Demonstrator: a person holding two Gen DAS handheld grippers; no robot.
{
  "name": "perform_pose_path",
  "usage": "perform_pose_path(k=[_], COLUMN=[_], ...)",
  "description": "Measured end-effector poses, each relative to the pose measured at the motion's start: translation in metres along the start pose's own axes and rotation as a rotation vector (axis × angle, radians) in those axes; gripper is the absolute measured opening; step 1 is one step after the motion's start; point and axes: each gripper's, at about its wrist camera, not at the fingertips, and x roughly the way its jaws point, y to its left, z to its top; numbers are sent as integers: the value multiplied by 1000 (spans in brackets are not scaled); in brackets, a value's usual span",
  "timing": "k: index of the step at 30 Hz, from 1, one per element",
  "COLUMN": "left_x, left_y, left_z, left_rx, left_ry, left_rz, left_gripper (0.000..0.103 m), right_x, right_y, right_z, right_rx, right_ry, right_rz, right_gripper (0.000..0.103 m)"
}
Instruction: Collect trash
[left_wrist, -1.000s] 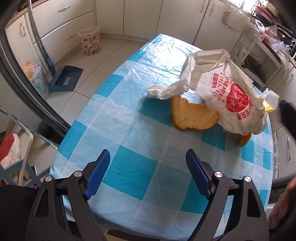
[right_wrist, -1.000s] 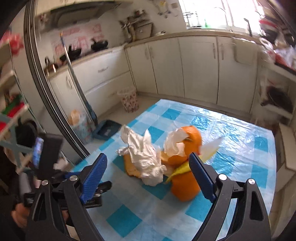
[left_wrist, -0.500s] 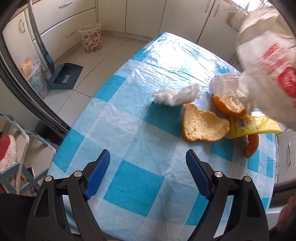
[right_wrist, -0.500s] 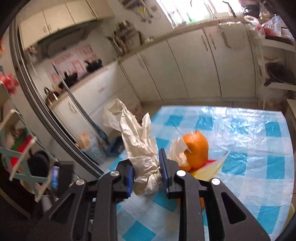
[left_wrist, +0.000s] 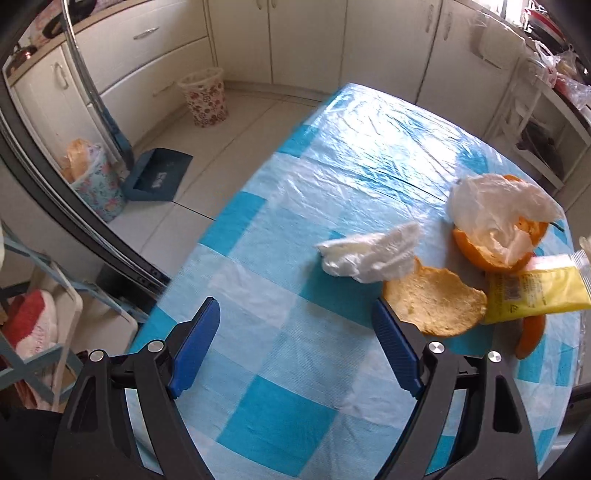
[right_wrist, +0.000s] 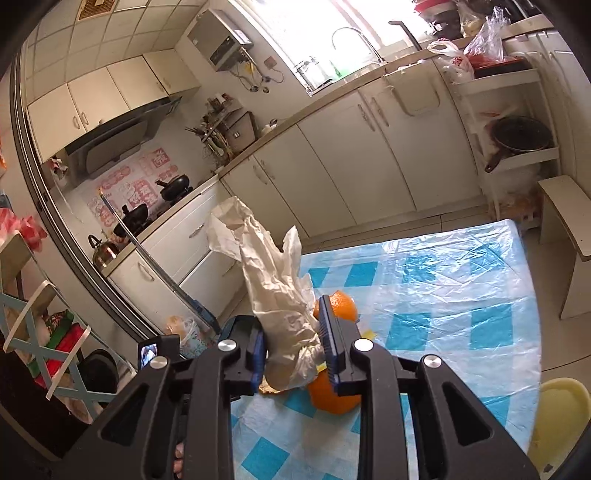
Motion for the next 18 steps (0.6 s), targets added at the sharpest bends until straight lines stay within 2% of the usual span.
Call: perform_pose_path(k=[2,5,7,9,13,15,18], left_x=[-1,-1,-3,-3,-2,3,14], left_y=[1,-6,-6,-9,-20,-27,-31], left_z=[5,15,19,17,3,-1,4], left_rx=[43,207,257,293,286,267,185], left_ry=[-25,-42,-37,8,69,70,78], left_rz=[47,117,106,48,-78,-72,-64], left_gripper=[80,80,80,80,80,80,80], right_x=[-2,-4,-4,-3,3,5,4], right_y=[0,-1,-1,-2,-3,-1,-1], right_z=[-2,-3,-2,-1,-3,-6,-6], right_rx=[0,-8,-9,-2,-1,-8,-13], right_ry=[0,0,-2,-2,13,21,25], right_rz=[5,8,7,7,4,4,1], right_gripper=[28,29,29,29,29,29,29])
